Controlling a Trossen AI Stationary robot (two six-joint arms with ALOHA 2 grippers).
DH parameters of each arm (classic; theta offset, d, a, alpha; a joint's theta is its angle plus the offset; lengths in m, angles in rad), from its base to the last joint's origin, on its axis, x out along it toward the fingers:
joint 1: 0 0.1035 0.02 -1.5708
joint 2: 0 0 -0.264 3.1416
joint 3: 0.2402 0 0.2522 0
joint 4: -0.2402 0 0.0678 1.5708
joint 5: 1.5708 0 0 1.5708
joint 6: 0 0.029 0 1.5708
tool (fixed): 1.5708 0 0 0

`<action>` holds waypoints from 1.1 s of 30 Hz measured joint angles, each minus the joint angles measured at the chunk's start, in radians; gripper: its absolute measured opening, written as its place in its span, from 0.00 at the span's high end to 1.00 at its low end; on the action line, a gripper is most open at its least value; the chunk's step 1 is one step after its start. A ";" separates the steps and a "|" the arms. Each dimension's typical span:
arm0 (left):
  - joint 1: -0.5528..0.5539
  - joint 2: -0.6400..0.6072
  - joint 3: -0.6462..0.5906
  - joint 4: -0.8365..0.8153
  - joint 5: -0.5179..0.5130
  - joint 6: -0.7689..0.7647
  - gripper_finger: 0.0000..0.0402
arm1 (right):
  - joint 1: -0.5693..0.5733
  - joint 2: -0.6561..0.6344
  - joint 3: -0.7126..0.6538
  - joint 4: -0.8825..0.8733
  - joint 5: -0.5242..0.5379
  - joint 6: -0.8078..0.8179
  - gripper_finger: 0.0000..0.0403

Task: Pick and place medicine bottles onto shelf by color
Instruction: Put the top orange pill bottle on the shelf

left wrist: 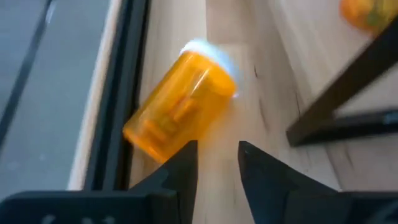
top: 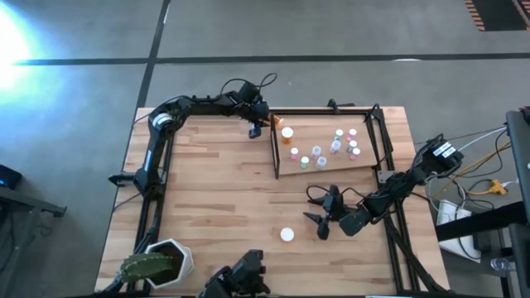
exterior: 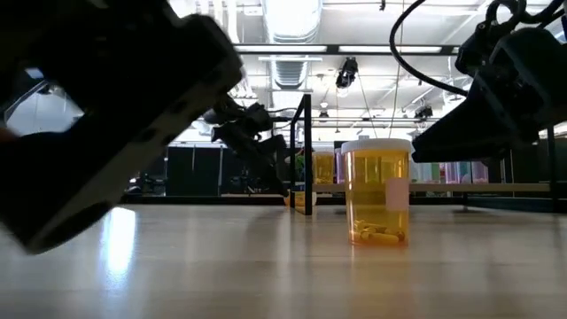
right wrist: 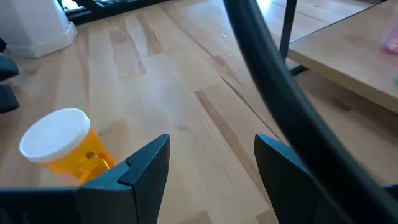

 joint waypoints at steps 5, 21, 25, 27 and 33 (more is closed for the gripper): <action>0.002 0.000 -0.005 -0.072 -0.019 -0.004 0.83 | 0.000 0.000 0.014 -0.002 -0.013 0.000 0.44; 0.001 -0.133 -0.008 -0.130 -0.123 -0.034 0.94 | 0.000 0.000 0.016 -0.010 -0.034 -0.028 0.44; 0.007 -0.129 -0.008 0.000 -0.155 -0.113 0.92 | 0.000 0.000 0.016 -0.011 -0.033 -0.030 0.44; 0.011 -0.113 -0.004 0.050 -0.151 -0.145 0.88 | 0.000 0.000 0.016 -0.012 -0.032 -0.030 0.44; 0.015 -0.039 0.004 0.103 -0.130 -0.197 0.70 | 0.000 0.000 0.016 -0.023 -0.025 -0.028 0.44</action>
